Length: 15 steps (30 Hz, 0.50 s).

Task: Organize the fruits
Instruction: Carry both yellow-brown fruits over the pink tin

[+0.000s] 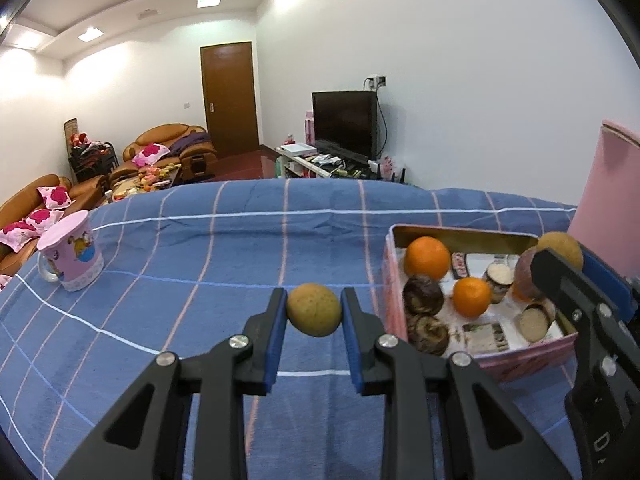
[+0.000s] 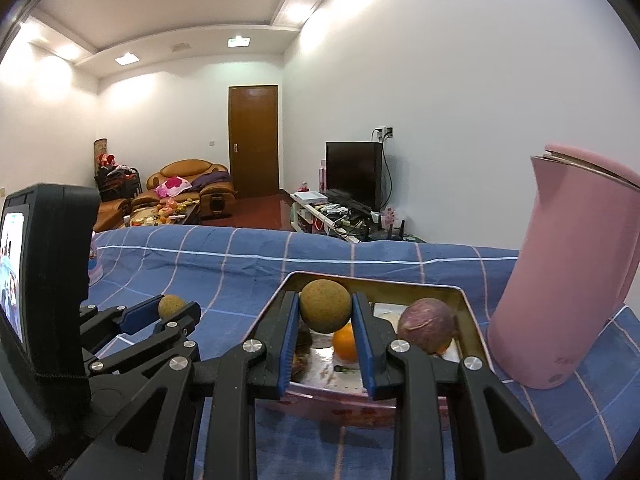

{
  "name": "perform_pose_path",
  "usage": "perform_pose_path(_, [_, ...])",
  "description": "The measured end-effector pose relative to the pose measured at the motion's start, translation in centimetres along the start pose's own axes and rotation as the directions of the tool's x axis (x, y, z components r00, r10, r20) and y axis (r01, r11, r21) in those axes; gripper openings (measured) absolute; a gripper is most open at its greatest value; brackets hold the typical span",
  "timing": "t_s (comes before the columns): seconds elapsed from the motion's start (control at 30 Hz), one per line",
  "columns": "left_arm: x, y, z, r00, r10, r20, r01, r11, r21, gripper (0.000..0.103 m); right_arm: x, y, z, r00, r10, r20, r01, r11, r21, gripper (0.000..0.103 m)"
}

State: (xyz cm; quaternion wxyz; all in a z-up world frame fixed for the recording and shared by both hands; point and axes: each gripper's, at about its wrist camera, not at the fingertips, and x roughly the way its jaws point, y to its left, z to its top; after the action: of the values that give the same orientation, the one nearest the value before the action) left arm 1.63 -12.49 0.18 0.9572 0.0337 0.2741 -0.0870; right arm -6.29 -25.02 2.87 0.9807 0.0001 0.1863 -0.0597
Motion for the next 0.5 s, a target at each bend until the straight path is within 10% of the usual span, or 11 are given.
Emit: perform_pose_path(0.5, [0.7, -5.3, 1.4, 0.996, -0.089, 0.014, 0.088, 0.995, 0.041, 0.029, -0.7, -4.8, 0.9, 0.991, -0.128, 0.035, 0.126, 0.991, 0.031, 0.028])
